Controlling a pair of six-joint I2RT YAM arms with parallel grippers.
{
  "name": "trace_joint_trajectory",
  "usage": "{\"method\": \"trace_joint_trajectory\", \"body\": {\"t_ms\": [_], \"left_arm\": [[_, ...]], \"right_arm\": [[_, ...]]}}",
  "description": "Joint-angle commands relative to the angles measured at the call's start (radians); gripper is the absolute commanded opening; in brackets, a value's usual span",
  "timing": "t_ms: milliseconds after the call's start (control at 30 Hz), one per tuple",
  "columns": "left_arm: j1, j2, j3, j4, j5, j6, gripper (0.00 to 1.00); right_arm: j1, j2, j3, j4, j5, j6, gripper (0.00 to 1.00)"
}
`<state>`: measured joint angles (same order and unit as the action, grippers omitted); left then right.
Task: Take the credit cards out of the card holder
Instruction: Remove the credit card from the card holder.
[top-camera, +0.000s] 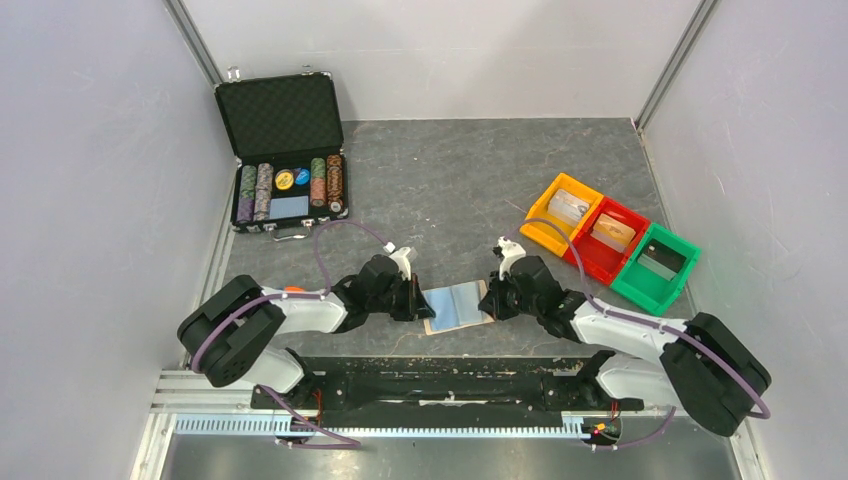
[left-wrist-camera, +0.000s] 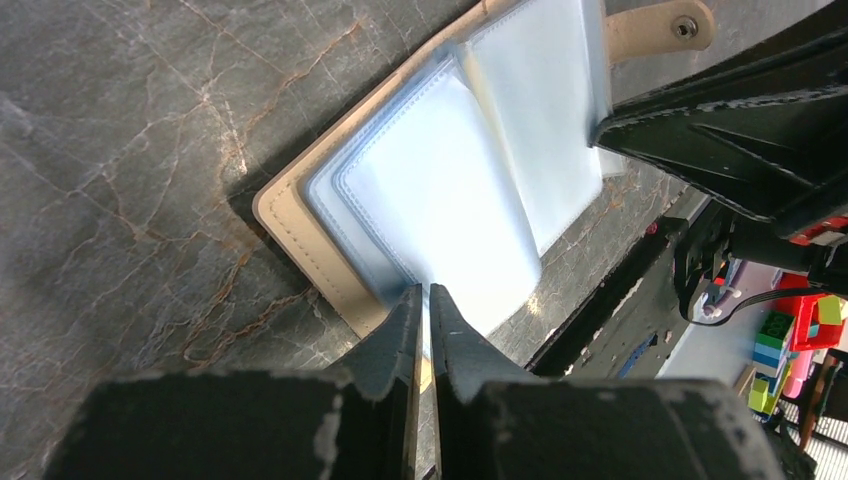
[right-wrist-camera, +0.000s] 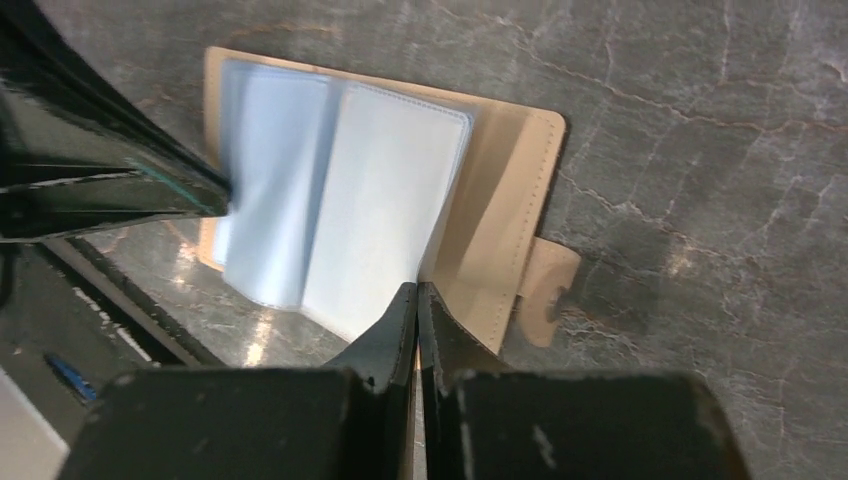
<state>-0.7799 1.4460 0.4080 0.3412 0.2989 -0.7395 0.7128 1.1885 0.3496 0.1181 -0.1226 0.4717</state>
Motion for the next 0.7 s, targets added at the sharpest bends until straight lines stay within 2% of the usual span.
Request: {"method": "trace_joint_trajectory", "body": {"t_ms": [0,200,367,667], "left_arm": [[0.000,-0.007,-0.004,-0.021,0.001,-0.007,0.13],[0.001,0.002,0.005,-0.032,0.001,-0.005,0.14],[0.001,-0.007,0.002,-0.040,-0.003,-0.005,0.15],[0.000,-0.077,0.002,-0.095,-0.019,-0.006,0.22]], "right_arm": [[0.008,-0.074,0.020,0.100,-0.097,0.040,0.00],[0.017,-0.092,-0.001,0.219,-0.188,0.103,0.00],[0.031,-0.051,-0.016,0.252,-0.187,0.128,0.13],[0.051,-0.012,-0.011,0.258,-0.170,0.139,0.24]]}}
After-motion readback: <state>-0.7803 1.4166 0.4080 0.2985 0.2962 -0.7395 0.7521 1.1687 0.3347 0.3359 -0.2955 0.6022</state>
